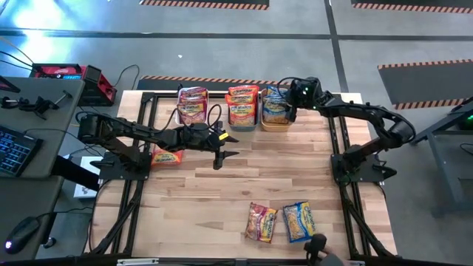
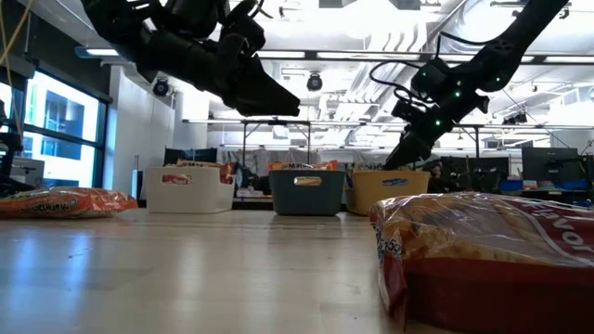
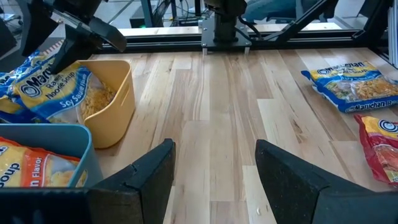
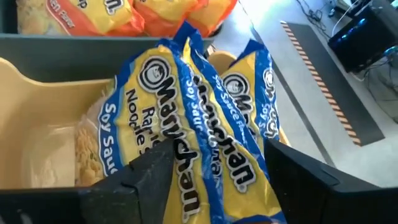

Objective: Sort Maruchan noodles
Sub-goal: Put the blue noodle pack into the yellow bin, then put the red noodle pack into the white bin

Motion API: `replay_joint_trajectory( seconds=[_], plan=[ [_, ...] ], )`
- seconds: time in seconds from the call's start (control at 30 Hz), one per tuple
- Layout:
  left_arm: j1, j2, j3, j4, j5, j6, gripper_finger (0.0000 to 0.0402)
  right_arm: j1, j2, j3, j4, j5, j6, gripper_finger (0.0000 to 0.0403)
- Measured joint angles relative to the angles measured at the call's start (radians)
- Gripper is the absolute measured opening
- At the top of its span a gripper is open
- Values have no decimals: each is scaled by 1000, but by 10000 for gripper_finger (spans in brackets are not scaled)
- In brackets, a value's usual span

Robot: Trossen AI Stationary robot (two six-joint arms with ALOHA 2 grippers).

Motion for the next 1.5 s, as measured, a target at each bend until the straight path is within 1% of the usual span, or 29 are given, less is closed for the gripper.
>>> replay_joint_trajectory(
  seconds=[0.17,0.33,0.47,0.53,0.6,0.67,0.83,0.87,0.9,0.93,0.97,1.07,1.17,1.23,1.3,1.4,1.5],
  plan=[
    [0,0,0,-1,0,0,208,36,-35,0,0,42,-1,232],
    [0,0,0,-2,0,0,208,68,-98,0,0,51,-2,232],
    [0,0,0,-7,0,0,208,101,-156,0,-13,118,-1,230],
    [0,0,0,-8,-13,0,208,120,-183,0,-31,147,-1,219],
    [0,0,0,-8,-41,-1,205,144,-209,0,-51,173,5,197],
    [0,0,0,-9,-57,-4,200,172,-235,0,-75,216,20,165],
    [0,0,1,-30,-64,-12,177,261,-288,0,-166,420,50,52],
    [0,4,1,-36,-63,-21,171,281,-296,0,-188,445,60,28],
    [0,12,1,-34,-62,-29,165,301,-303,0,-206,454,78,14],
    [0,20,1,-38,-55,-36,159,321,-307,-13,-196,453,101,9],
    [0,30,1,-38,-45,-42,153,342,-309,-37,-167,447,127,12],
    [-15,87,1,23,-6,-54,132,406,-309,-152,3,410,185,15],
    [-43,167,1,144,53,-82,111,481,-312,-270,205,423,228,3],
    [-61,221,1,251,104,-114,97,530,-323,-336,324,428,266,6],
    [-78,270,7,317,148,-158,83,576,-342,-381,379,427,294,6],
    [-102,320,51,292,193,-283,63,642,-379,-419,378,424,338,1],
    [-143,362,121,175,218,-368,58,700,-412,-444,376,424,388,2]
  ],
)
